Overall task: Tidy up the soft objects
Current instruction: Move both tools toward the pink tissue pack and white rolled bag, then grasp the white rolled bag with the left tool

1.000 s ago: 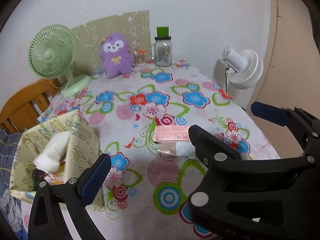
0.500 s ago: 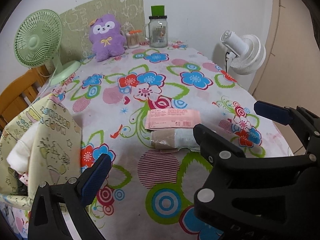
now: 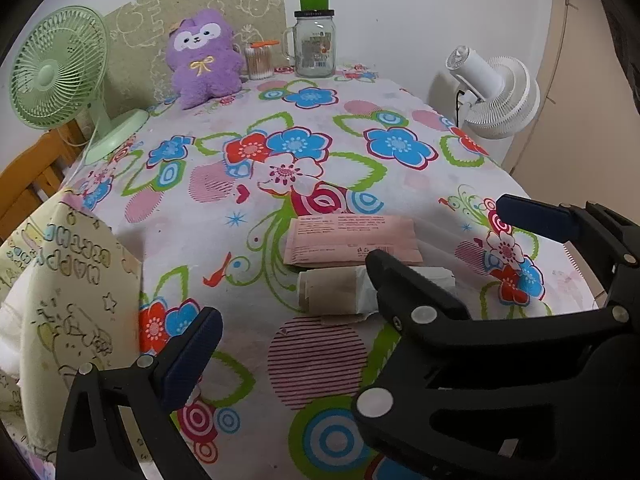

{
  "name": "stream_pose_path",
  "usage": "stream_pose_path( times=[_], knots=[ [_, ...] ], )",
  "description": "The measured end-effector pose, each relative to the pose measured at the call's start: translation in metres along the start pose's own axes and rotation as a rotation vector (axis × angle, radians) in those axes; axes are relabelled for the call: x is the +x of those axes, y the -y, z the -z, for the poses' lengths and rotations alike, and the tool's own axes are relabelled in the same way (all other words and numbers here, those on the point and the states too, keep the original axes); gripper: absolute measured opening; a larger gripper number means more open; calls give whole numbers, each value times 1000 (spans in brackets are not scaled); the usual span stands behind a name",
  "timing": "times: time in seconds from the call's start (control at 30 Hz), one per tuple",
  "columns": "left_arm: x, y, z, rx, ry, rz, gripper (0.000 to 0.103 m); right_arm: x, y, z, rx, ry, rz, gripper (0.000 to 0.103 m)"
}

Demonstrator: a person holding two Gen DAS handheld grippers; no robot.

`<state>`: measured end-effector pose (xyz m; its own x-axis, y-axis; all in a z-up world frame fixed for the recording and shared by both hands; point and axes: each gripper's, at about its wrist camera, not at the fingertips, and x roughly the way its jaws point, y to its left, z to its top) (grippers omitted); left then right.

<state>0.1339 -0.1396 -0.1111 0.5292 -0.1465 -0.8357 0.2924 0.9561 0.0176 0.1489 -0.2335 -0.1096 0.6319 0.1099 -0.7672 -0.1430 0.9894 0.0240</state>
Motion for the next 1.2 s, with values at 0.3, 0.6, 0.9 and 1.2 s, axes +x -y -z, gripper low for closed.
stream_pose_path(
  times=[0.3, 0.6, 0.9, 1.2],
  knots=[
    [11, 3, 0, 19, -19, 3, 103, 18, 5, 2, 20, -42, -38, 96],
    [20, 6, 4, 40, -52, 23, 103, 38, 8, 7, 31, -125, -60, 83],
    [14, 0, 12, 26, -55, 39, 103, 34, -2, 12, -9, -126, -106, 61],
    [2, -13, 19, 8, -42, 0, 103, 30, -21, 12, -31, -127, -202, 58]
  ],
)
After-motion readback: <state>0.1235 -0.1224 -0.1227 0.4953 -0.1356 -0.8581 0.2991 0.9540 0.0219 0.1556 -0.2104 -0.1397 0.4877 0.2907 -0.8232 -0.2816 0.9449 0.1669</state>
